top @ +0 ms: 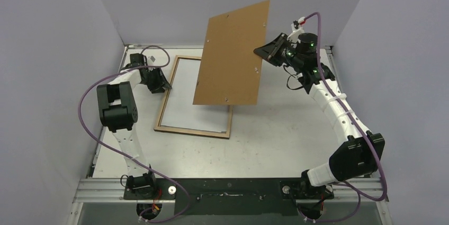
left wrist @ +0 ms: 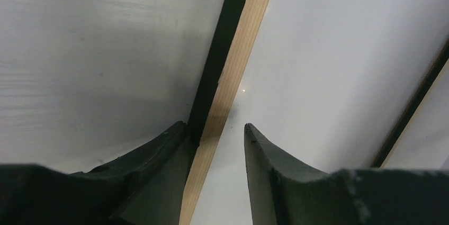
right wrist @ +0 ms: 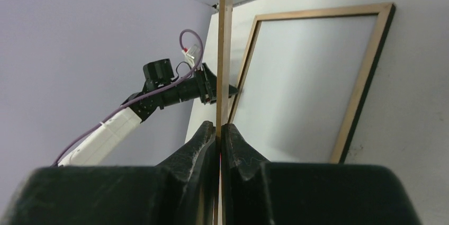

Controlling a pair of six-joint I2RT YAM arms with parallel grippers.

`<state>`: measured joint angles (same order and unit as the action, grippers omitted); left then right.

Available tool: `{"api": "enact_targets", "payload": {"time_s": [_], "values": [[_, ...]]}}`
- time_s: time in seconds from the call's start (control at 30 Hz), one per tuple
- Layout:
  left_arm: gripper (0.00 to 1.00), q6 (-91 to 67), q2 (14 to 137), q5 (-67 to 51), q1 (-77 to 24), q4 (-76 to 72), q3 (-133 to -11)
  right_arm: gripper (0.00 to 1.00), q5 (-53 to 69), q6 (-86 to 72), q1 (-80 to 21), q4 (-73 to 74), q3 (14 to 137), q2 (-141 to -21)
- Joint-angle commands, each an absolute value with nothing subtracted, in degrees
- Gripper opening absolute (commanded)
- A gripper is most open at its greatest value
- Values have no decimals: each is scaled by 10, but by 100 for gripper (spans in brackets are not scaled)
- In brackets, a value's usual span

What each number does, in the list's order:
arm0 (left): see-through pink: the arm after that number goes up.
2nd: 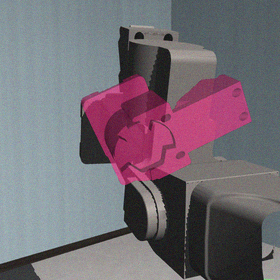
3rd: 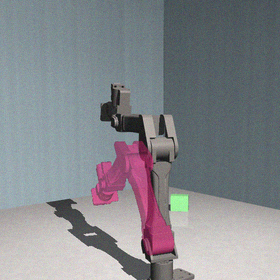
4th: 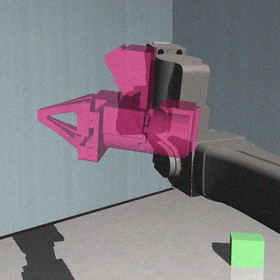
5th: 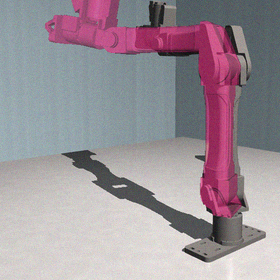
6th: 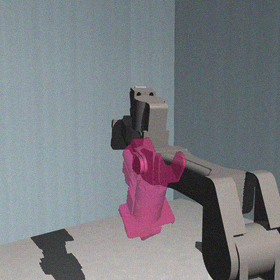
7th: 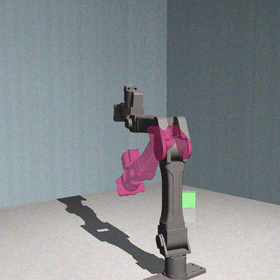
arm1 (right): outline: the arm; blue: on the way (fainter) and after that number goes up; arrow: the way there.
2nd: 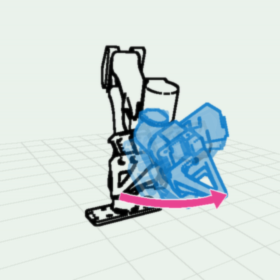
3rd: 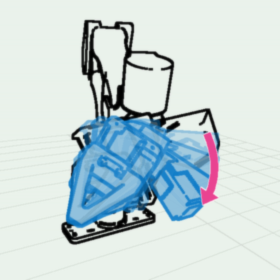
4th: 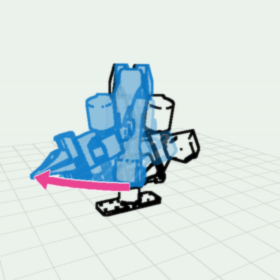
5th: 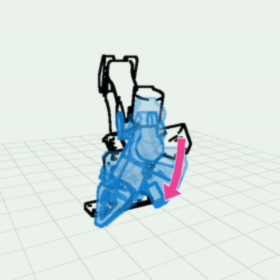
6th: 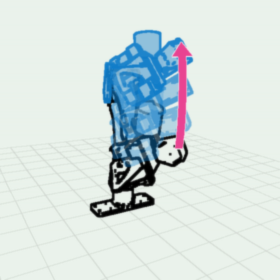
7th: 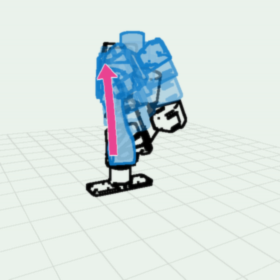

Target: Put the photo into the frame

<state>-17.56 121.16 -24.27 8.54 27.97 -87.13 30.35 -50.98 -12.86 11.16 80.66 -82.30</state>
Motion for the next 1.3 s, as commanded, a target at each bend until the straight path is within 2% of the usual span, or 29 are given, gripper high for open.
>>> {"api": "enact_targets", "payload": {"time_s": [0.0,0.4,0.63,0.7,0.87,1.13,1.27], "values": [[39,-226,1179,-268,58,249,-846,0,315,-562,-141,6,783,-832],[41,-359,1109,-348,41,116,-741,0,380,-569,-143,56,793,-916],[54,-348,1089,-316,52,140,-745,0,411,-602,-147,6,785,-952],[54,-347,1090,-306,53,145,-747,0,410,-601,-149,4,782,-956],[48,-337,1100,-272,54,148,-742,0,389,-606,-171,12,778,-968],[46,-318,1137,-279,54,156,-758,0,368,-614,-191,-20,771,-990],[40,-314,1144,-277,54,157,-755,0,359,-609,-199,-18,774,-1003]]}}
